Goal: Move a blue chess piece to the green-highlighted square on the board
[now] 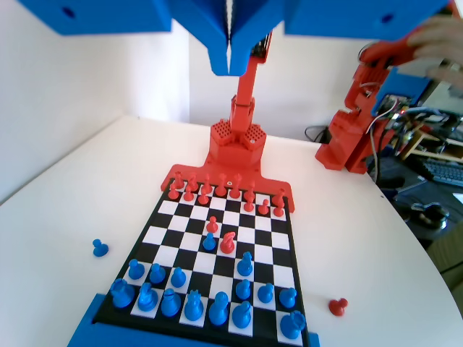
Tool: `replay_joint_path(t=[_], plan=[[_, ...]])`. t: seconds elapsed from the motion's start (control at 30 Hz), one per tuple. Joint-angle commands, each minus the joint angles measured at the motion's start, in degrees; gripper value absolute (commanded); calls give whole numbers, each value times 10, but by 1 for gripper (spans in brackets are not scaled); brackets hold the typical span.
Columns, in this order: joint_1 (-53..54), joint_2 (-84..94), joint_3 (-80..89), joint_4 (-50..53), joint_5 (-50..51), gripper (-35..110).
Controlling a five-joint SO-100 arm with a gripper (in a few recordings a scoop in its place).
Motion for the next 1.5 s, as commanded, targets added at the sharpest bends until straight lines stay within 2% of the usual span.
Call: replay_joint_path(t=[0.0,0.33,0.8,0.97,1.47], plan=[[18,-69,-44,-6,-18,2],[118,-235,-10,-32,-113,3],[219,-255,139,-113,-390,7],[220,-260,187,-163,-475,8],[205,-277,332,-272,-573,9]])
